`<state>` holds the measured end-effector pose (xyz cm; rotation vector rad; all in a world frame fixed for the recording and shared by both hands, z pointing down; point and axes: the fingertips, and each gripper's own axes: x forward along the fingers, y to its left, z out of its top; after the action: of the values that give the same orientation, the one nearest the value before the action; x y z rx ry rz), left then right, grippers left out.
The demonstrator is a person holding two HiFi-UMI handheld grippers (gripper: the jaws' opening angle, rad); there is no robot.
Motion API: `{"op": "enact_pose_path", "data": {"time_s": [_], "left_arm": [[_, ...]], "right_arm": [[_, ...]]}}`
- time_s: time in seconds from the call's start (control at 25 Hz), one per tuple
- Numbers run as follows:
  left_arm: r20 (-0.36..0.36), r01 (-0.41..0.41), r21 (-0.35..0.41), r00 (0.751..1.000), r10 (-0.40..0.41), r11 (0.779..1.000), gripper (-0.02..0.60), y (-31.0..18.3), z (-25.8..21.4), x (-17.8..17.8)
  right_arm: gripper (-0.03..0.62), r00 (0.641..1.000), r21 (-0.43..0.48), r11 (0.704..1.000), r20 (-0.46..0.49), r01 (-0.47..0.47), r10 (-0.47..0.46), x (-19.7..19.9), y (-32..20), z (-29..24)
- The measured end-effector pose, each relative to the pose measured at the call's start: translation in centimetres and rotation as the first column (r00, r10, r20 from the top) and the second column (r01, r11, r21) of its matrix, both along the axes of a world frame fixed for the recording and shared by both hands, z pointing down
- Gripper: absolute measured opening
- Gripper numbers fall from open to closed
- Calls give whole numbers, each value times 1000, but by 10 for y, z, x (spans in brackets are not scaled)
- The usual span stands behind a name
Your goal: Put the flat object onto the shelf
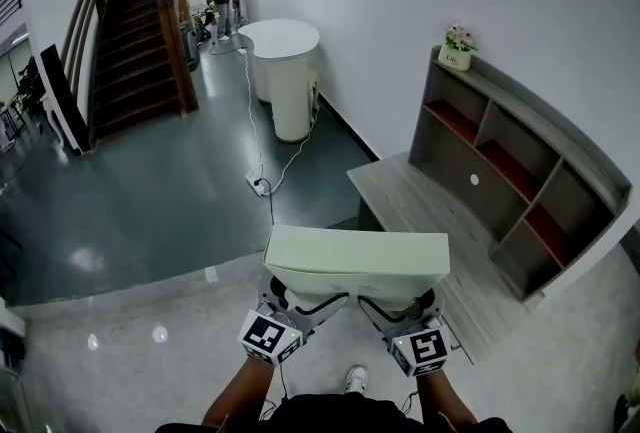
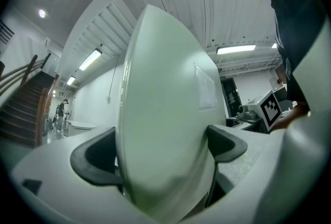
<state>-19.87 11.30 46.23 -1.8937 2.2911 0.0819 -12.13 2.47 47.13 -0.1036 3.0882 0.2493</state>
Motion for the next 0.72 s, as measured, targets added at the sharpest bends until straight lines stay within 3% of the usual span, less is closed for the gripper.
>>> {"op": "enact_pose_path", "data": {"time_s": [0.56,0.72], "left_arm": [[4,-56,-30,998,56,998,537,-119,0,0],[-1,-60,-32,998,60,998,537,-146,2,5]], "right_arm": [[526,999,-27,998,12,-50,51,5,-115,6],[528,998,7,998,20,-64,64,11,-145,6]]}}
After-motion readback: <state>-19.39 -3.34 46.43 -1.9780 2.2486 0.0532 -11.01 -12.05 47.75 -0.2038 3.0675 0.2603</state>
